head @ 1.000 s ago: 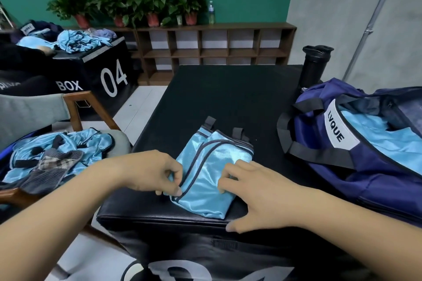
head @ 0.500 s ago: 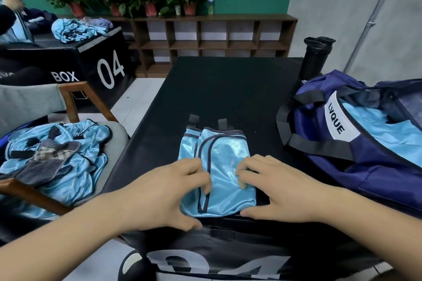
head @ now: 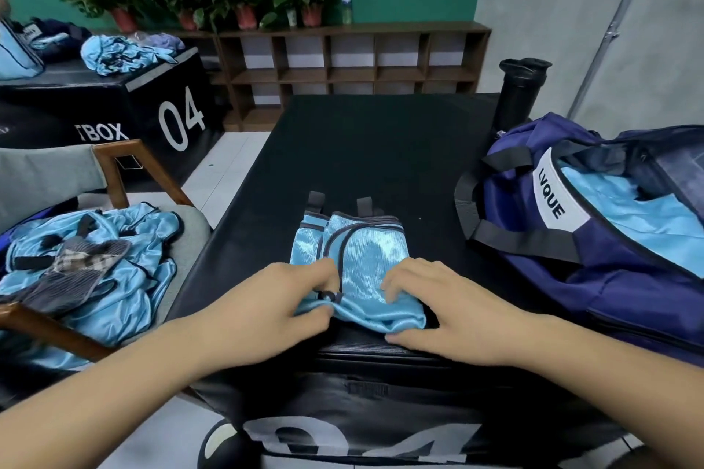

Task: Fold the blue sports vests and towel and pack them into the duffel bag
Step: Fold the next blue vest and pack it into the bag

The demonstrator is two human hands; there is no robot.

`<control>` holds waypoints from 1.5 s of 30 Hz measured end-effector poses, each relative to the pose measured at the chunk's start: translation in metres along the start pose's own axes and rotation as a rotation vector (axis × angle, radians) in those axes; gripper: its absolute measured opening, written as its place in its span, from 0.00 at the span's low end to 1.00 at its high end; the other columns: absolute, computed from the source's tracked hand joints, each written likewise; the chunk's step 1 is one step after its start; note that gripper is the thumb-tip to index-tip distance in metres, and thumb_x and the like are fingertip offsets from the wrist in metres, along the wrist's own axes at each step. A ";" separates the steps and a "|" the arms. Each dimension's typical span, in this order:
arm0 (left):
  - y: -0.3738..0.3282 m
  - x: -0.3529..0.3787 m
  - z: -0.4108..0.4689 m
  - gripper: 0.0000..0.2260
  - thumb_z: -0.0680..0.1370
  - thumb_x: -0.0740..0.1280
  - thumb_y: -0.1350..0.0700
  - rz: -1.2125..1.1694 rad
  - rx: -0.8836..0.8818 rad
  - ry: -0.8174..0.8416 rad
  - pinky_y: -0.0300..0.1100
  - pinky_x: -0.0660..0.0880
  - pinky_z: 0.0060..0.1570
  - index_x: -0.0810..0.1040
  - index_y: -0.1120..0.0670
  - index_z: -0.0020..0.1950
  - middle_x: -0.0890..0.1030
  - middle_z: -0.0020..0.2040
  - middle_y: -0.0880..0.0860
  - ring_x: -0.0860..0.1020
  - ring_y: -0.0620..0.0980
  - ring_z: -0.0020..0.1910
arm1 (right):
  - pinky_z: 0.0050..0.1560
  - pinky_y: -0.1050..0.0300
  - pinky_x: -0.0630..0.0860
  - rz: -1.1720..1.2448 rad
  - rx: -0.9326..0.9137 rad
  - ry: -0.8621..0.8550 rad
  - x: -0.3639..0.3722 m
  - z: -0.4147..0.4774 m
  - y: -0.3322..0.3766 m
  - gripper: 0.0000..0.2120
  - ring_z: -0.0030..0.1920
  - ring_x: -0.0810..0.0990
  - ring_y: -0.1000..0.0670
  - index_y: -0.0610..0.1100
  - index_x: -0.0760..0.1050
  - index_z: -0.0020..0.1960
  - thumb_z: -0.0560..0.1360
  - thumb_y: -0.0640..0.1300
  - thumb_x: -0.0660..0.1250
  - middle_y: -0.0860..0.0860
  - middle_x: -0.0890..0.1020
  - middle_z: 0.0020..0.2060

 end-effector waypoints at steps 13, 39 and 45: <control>0.029 0.003 0.011 0.16 0.77 0.77 0.48 -0.865 -0.445 -0.108 0.48 0.77 0.52 0.82 0.57 0.57 0.86 0.53 0.58 0.83 0.52 0.50 | 0.64 0.37 0.78 0.595 0.356 -0.287 -0.009 0.015 -0.027 0.18 0.56 0.85 0.46 0.48 0.82 0.59 0.85 0.61 0.63 0.50 0.87 0.54; 0.077 -0.003 0.019 0.18 0.82 0.70 0.44 -0.463 -0.646 -0.126 0.43 0.70 0.33 0.73 0.52 0.38 0.81 0.33 0.50 0.77 0.48 0.31 | 0.61 0.52 0.73 -0.031 0.181 -0.315 -0.041 0.051 -0.032 0.08 0.57 0.74 0.54 0.54 0.74 0.61 0.83 0.52 0.65 0.59 0.74 0.58; 0.078 -0.007 0.021 0.16 0.81 0.71 0.44 -0.450 -0.643 -0.114 0.42 0.70 0.32 0.75 0.52 0.39 0.82 0.34 0.50 0.77 0.47 0.31 | 0.69 0.53 0.69 -0.086 0.176 0.232 -0.044 0.098 -0.015 0.28 0.67 0.72 0.54 0.56 0.70 0.75 0.80 0.67 0.66 0.59 0.74 0.68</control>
Point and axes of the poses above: each hand's wrist, its own z-axis towards the middle knuckle, its own x-axis out of the palm, y = z × x, the point moved 5 cm from there along z, towards the middle knuckle
